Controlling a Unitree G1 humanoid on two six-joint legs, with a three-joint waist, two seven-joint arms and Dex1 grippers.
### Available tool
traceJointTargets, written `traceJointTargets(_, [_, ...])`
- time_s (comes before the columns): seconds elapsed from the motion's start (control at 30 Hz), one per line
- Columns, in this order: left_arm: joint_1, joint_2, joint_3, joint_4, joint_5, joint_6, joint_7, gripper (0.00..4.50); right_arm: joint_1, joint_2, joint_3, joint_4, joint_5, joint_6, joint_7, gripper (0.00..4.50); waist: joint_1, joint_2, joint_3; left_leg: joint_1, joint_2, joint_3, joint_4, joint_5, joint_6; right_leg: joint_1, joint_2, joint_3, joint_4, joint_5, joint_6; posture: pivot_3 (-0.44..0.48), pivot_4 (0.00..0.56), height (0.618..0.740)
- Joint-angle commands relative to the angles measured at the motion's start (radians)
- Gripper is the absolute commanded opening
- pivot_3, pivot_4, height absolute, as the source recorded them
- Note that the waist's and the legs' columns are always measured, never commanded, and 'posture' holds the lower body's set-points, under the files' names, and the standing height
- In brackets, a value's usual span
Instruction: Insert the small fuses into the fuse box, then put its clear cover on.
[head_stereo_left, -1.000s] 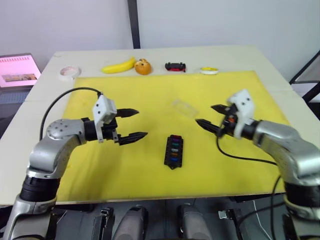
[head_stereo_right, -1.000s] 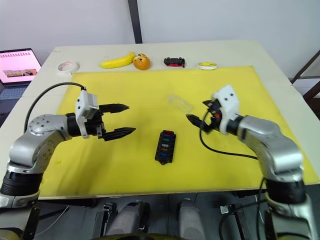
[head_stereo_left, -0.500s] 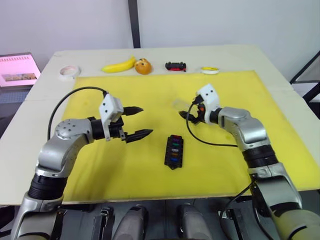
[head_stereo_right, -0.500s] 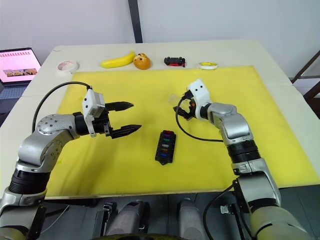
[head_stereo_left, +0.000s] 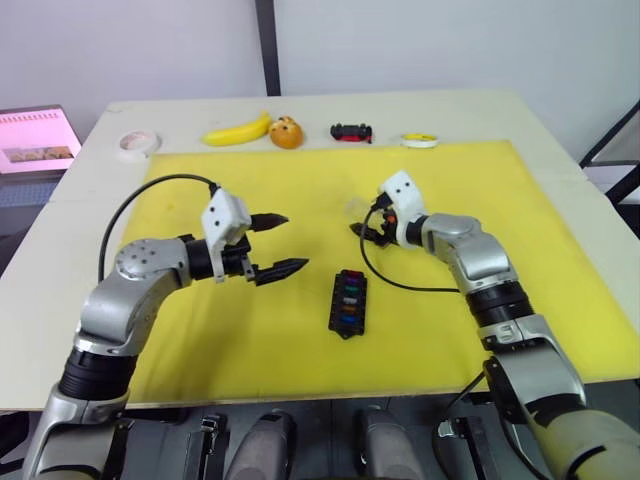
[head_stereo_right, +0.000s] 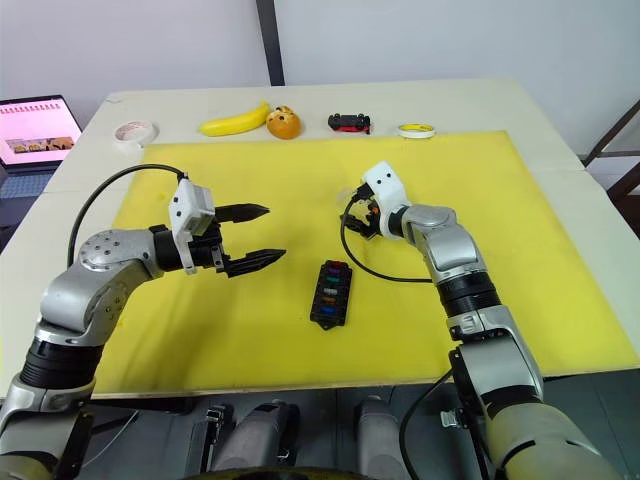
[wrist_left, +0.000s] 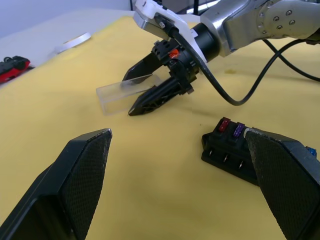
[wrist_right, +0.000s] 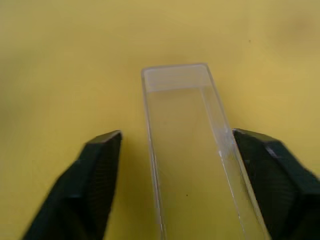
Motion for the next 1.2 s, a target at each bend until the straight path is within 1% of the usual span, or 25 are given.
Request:
traceJointTargets(0.03, [-0.007, 0.006, 0.009, -0.039, -0.003, -0.01, 0.007, 4.5, -0.027, -0.008, -0.018, -0.06, -0.005, -0.003, 0.007, 1.72, 0.0, 0.0, 0.0, 0.0, 0.0, 0.0, 0.0, 0.0, 0.0, 0.0, 0.0, 0.0, 0.0, 0.0, 0.0, 0.0, 0.15, 0.74])
traceJointTargets(0.33, [0.006, 0.016, -0.003, -0.048, 0.001, -0.012, -0.003, 4.5, 0.023, -0.043, -0.028, -0.218, 0.01, 0.07, 0.033, 1.72, 0.002, 0.0, 0.0, 0.0, 0.0, 0.0, 0.0, 0.0, 0.0, 0.0, 0.0, 0.0, 0.0, 0.0, 0.0, 0.0, 0.15, 0.74])
traceJointTargets(0.4, [0.037, 0.017, -0.001, -0.083, -0.027, 0.016, -0.006, 4.5, 0.059, -0.066, -0.04, -0.298, 0.027, 0.097, 0.052, 1.72, 0.003, 0.0, 0.0, 0.0, 0.0, 0.0, 0.0, 0.0, 0.0, 0.0, 0.0, 0.0, 0.0, 0.0, 0.0, 0.0, 0.15, 0.74])
traceJointTargets(0.47, [0.122, 0.012, -0.01, -0.179, -0.043, 0.042, 0.021, 4.5, 0.142, -0.111, -0.069, -0.445, 0.07, 0.152, 0.081, 1.72, 0.003, 0.0, 0.0, 0.0, 0.0, 0.0, 0.0, 0.0, 0.0, 0.0, 0.0, 0.0, 0.0, 0.0, 0.0, 0.0, 0.15, 0.74])
traceJointTargets(0.53, [0.228, 0.01, -0.027, -0.297, -0.021, 0.048, 0.074, 4.5, 0.238, -0.163, -0.098, -0.602, 0.114, 0.219, 0.103, 1.72, 0.004, 0.0, 0.0, -0.001, 0.0, 0.0, -0.001, -0.001, 0.001, -0.001, 0.0, 0.0, -0.002, 0.0, 0.0, 0.0, 0.15, 0.74])
traceJointTargets(0.6, [0.323, -0.029, -0.029, -0.423, -0.037, 0.114, 0.187, 4.5, 0.299, -0.195, -0.118, -0.714, 0.155, 0.291, 0.11, 1.72, 0.007, 0.0, 0.0, -0.002, 0.0, 0.0, -0.001, -0.001, 0.002, -0.001, -0.001, 0.0, -0.003, 0.0, 0.0, 0.0, 0.15, 0.74])
traceJointTargets(0.67, [0.388, -0.056, -0.049, -0.506, -0.028, 0.148, 0.262, 4.5, 0.327, -0.209, -0.13, -0.779, 0.183, 0.34, 0.104, 1.72, 0.006, 0.0, 0.0, -0.002, 0.0, 0.0, 0.0, -0.002, 0.003, 0.0, -0.001, 0.001, -0.003, 0.0, 0.0, 0.0, 0.15, 0.74])
traceJointTargets(0.77, [0.442, -0.092, -0.094, -0.562, 0.019, 0.172, 0.359, 4.5, 0.344, -0.215, -0.143, -0.829, 0.209, 0.389, 0.085, 1.72, 0.01, 0.001, -0.001, 0.001, 0.001, -0.001, 0.0, -0.003, 0.005, 0.002, 0.0, 0.0, -0.002, 0.001, -0.001, 0.0, 0.15, 0.74])
traceJointTargets(0.8, [0.452, -0.1, -0.116, -0.571, 0.039, 0.178, 0.385, 4.5, 0.347, -0.214, -0.146, -0.834, 0.213, 0.398, 0.077, 1.72, 0.011, 0.001, -0.001, 0.003, 0.001, -0.001, -0.001, -0.003, 0.005, 0.004, 0.0, 0.0, -0.002, 0.001, -0.002, 0.0, 0.15, 0.74])
traceJointTargets(0.93, [0.479, -0.134, -0.204, -0.581, 0.122, 0.207, 0.497, 4.5, 0.367, -0.215, -0.161, -0.86, 0.232, 0.426, 0.049, 1.72, 0.017, 0.001, -0.001, 0.003, 0.0, 0.0, -0.001, -0.003, 0.005, 0.005, 0.0, 0.0, -0.002, 0.001, -0.002, 0.0, 0.15, 0.74])
traceJointTargets(1.07, [0.489, -0.177, -0.264, -0.568, 0.153, 0.211, 0.55, 4.5, 0.367, -0.23, -0.178, -0.869, 0.255, 0.442, 0.043, 1.72, 0.015, 0.001, -0.001, 0.003, 0.0, 0.0, -0.001, -0.004, 0.006, 0.005, 0.0, 0.0, -0.004, 0.001, -0.002, 0.0, 0.15, 0.74])
traceJointTargets(1.2, [0.504, -0.204, -0.283, -0.564, 0.149, 0.203, 0.56, 4.5, 0.366, -0.244, -0.188, -0.874, 0.273, 0.452, 0.036, 1.72, 0.015, 0.001, -0.001, 0.003, 0.001, 0.0, -0.001, -0.004, 0.006, 0.005, 0.0, 0.0, -0.004, 0.001, -0.002, 0.0, 0.15, 0.74])
